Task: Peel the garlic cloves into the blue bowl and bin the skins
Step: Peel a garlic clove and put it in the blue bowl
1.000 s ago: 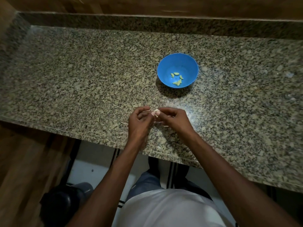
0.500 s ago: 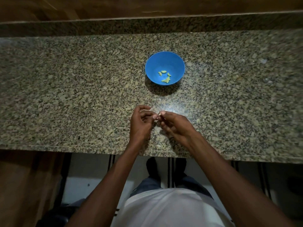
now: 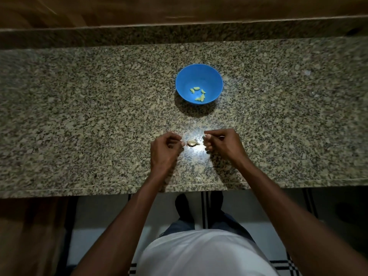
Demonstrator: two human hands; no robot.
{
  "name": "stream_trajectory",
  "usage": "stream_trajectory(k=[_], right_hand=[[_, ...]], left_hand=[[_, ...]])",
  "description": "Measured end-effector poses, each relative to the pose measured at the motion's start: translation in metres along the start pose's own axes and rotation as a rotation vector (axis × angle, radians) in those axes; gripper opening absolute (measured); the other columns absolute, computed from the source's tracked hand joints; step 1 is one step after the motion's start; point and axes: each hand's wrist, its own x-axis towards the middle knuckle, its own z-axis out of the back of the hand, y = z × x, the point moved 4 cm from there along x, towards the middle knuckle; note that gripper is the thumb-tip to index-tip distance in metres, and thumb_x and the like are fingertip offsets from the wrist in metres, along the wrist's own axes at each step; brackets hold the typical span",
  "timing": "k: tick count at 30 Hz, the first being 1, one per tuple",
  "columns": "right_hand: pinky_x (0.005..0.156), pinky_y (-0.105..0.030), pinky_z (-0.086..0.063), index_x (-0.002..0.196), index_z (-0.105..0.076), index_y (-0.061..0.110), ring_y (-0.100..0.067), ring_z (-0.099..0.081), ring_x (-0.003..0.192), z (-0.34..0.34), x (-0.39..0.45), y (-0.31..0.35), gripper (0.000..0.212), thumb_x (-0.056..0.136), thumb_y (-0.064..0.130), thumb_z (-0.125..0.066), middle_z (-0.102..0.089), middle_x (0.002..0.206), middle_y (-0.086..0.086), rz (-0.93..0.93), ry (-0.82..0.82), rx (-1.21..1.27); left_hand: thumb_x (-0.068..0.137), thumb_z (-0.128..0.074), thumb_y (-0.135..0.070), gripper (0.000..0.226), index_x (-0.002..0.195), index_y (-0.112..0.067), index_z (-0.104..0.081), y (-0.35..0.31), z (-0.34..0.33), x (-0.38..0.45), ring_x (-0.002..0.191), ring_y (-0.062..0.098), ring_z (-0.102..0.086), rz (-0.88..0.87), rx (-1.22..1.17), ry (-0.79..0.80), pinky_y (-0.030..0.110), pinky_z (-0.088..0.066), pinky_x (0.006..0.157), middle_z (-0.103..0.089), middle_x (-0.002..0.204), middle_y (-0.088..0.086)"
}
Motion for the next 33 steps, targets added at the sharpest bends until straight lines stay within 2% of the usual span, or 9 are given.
stream_trajectory(k=[2,8,11,15,19,23,26,29,33], right_hand=[[0.077,-0.048,-0.064,0.116,-0.074,-0.006,-0.022,-0.065,0.065,0.0,0.001,0.002,0.019,0.101,0.002,-0.067,-0.073,0.081,-0.021,-0.034,0.01,0.034],[0.08,-0.049,-0.066,0.109,-0.075,-0.005,-0.031,-0.076,0.076,0.01,0.001,0.01,0.017,0.093,-0.004,-0.074,-0.077,0.091,-0.026,-0.027,0.013,0.024],[0.078,-0.037,-0.066,0.118,-0.075,0.002,-0.019,-0.079,0.078,0.011,0.007,0.015,0.026,0.093,0.006,-0.076,-0.08,0.091,-0.011,0.103,-0.012,-0.279],[0.068,-0.018,-0.056,0.109,-0.08,0.001,-0.011,-0.072,0.077,-0.002,0.008,0.028,0.017,0.093,0.002,-0.075,-0.079,0.099,-0.013,0.276,-0.02,-0.606],[0.069,-0.026,-0.056,0.098,-0.081,0.0,-0.015,-0.066,0.077,-0.01,0.006,0.028,0.012,0.09,-0.005,-0.075,-0.074,0.093,-0.012,0.415,-0.025,-0.771],[0.057,-0.031,-0.055,0.082,-0.077,0.01,-0.015,-0.065,0.069,-0.012,0.006,0.023,0.02,0.086,-0.008,-0.07,-0.068,0.081,-0.002,0.414,-0.044,-0.95],[0.053,-0.024,-0.044,0.085,-0.076,0.008,-0.016,-0.06,0.07,-0.016,0.009,0.026,0.016,0.091,-0.001,-0.064,-0.063,0.084,-0.002,0.437,-0.011,-1.017],[0.061,-0.039,-0.057,0.089,-0.074,0.005,-0.024,-0.065,0.072,-0.021,0.012,0.028,0.016,0.095,0.003,-0.059,-0.065,0.084,-0.009,0.5,0.015,-1.102],[0.059,-0.045,-0.056,0.086,-0.071,0.003,-0.027,-0.063,0.068,-0.022,0.011,0.026,0.017,0.097,0.003,-0.058,-0.064,0.082,-0.014,0.559,0.039,-1.15]], left_hand=[[0.087,-0.083,-0.016,0.012,0.097,-0.018,-0.078,-0.001,0.003,0.003,0.078,-0.002,-0.071,-0.05,0.067,-0.022,0.019,-0.059,0.067,-0.076,0.084,-0.009],[0.091,-0.072,-0.012,0.021,0.111,-0.017,-0.076,0.001,0.002,0.019,0.094,0.009,-0.069,-0.175,0.215,-0.016,0.036,-0.061,0.085,-0.074,0.103,-0.004],[0.091,-0.076,-0.02,0.04,0.13,-0.013,-0.068,0.003,-0.003,0.027,0.118,0.01,-0.049,-0.21,0.287,0.061,0.013,-0.044,0.102,-0.056,0.131,0.002],[0.092,-0.075,-0.032,0.056,0.142,-0.01,-0.06,0.011,-0.008,0.038,0.142,0.029,-0.035,-0.233,0.478,0.115,0.038,-0.036,0.112,-0.046,0.149,0.015],[0.096,-0.071,-0.029,0.05,0.141,-0.01,-0.06,0.017,-0.009,0.036,0.143,0.03,-0.035,-0.264,0.464,0.089,0.042,-0.038,0.113,-0.045,0.152,0.015],[0.097,-0.07,-0.029,0.049,0.141,-0.01,-0.06,0.022,-0.011,0.035,0.144,0.031,-0.036,-0.27,0.457,0.087,0.044,-0.037,0.114,-0.044,0.154,0.014],[0.098,-0.069,-0.029,0.048,0.141,-0.01,-0.06,0.023,-0.012,0.034,0.144,0.03,-0.036,-0.274,0.448,0.091,0.044,-0.037,0.113,-0.043,0.154,0.013],[0.098,-0.068,-0.03,0.047,0.141,-0.011,-0.059,0.024,-0.012,0.034,0.145,0.031,-0.035,-0.274,0.44,0.096,0.047,-0.039,0.114,-0.042,0.154,0.012],[0.098,-0.068,-0.029,0.048,0.141,-0.011,-0.059,0.024,-0.012,0.034,0.146,0.031,-0.034,-0.267,0.434,0.097,0.048,-0.041,0.114,-0.041,0.155,0.013]])
